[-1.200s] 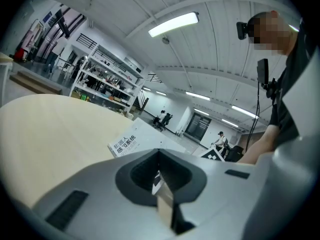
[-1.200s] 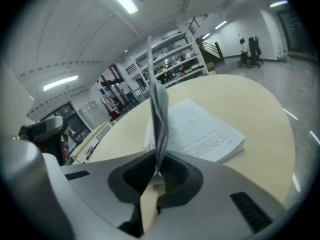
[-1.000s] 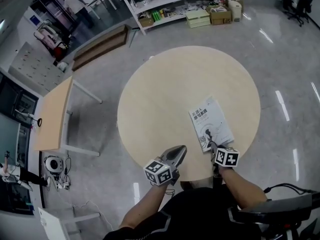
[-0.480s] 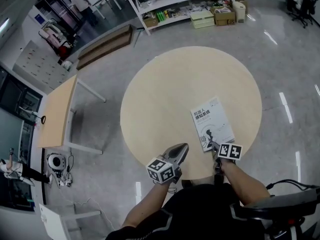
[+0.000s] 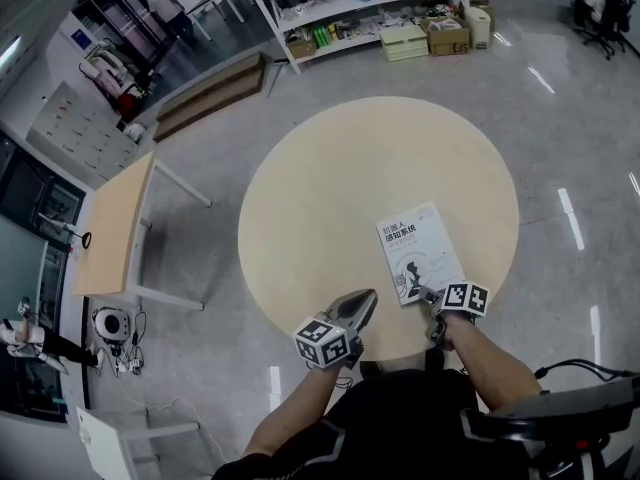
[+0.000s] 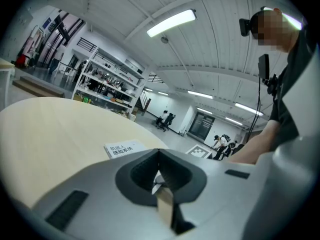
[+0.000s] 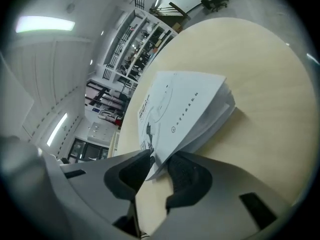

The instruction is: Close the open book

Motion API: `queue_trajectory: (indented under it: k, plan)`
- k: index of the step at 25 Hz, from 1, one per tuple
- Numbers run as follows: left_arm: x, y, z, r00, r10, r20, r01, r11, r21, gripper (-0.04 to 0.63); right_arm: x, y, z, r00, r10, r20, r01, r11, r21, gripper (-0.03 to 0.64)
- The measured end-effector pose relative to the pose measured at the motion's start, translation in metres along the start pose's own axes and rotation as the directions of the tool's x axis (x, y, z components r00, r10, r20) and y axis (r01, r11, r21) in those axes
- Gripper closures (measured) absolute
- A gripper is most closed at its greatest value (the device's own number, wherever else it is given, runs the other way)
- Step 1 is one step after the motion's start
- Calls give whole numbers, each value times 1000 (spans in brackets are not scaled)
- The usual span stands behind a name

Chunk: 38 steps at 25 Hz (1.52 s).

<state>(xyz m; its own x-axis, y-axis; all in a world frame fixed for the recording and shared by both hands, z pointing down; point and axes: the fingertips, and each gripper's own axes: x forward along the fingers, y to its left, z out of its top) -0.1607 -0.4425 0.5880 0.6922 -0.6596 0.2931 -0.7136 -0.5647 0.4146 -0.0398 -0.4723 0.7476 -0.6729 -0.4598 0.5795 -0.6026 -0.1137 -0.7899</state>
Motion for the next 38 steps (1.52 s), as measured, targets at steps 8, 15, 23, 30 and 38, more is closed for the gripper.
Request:
queue_trajectory:
  k: [8,15,23,30,38]
  plan:
    - [6,-4,2,1000,-8,13,8,1000,10,598,-29,7,-7,999,4,-34,-6,999,-52,479]
    - [11,-14,27,998,-9,65,6,999,38,598,-74,66,42,996,87,34,-67,920,-385,480]
    - [21,-25,53,997,31,77,-42,988,146,598,-121,128,111,958,179,225,40,693,-720,578]
    - [23,-31,70,987,81,137,-105,978,179,598,-130,159,111,945,204,257,164,383,-909,617]
    - [19,-44,96,971,137,198,-171,971,167,598,-139,193,115,930,295,220,111,346,-932,617]
